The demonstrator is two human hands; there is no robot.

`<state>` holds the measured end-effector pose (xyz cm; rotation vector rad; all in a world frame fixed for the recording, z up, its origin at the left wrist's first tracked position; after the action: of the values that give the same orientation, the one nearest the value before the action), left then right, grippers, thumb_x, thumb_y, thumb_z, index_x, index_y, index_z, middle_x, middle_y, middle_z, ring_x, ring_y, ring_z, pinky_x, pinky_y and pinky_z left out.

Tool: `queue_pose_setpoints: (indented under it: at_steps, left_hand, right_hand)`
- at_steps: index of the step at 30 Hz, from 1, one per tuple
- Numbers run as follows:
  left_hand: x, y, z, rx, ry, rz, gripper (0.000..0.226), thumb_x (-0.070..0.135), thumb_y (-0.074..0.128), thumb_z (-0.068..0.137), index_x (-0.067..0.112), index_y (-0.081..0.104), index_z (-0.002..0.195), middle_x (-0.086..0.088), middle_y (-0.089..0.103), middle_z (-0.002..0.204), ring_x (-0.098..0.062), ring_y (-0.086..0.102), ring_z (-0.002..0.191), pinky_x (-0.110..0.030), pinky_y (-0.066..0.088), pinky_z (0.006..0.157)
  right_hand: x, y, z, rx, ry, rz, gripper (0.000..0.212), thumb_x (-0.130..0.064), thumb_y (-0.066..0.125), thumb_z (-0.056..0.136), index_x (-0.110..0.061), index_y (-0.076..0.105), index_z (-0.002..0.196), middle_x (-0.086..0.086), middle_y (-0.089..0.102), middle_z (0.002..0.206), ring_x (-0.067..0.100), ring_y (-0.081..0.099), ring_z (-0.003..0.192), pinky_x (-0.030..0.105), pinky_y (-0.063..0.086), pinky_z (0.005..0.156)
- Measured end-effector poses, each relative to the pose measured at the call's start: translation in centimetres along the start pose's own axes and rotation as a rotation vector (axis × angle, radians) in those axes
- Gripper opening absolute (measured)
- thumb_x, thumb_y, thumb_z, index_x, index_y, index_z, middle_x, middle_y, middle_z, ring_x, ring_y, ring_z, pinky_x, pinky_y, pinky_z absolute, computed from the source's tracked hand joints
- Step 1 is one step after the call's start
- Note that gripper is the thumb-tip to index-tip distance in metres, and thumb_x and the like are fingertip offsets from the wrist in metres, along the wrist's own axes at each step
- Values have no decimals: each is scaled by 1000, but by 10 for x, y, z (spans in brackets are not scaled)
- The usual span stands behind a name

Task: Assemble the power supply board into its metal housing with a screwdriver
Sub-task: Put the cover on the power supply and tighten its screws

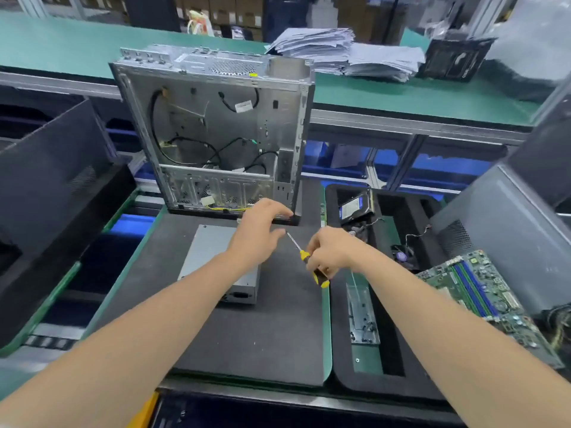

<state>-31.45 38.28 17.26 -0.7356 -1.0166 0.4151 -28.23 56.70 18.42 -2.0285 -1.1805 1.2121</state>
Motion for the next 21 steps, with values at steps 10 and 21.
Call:
queue_pose_setpoints:
  at_steps: [10, 21]
  left_hand:
    - [21, 89, -21, -611, -233, 253, 46, -6, 55, 96, 16, 60, 135, -9, 63, 131, -26, 62, 118, -34, 51, 99]
    - [-10, 127, -21, -282, -235, 139, 8, 24, 54, 104, 26, 62, 106, 1, 44, 106, -15, 56, 86, -34, 50, 86]
  right_hand:
    - [70, 84, 21, 32, 109, 616, 29, -1, 92, 74, 0, 68, 89, 15, 74, 84, 21, 73, 59, 33, 64, 59]
    - [141, 30, 27, -92, 37, 87, 13, 5, 70, 90, -3, 74, 100, 16, 79, 101, 30, 78, 93, 33, 63, 81]
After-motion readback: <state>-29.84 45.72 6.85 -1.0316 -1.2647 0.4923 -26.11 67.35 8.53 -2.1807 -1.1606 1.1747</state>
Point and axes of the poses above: each hand's wrist, its own z-axis towards the middle knuckle, its own y-axis out of the palm, x = y × z, the point moved 2 cm from there along z, towards the middle knuckle
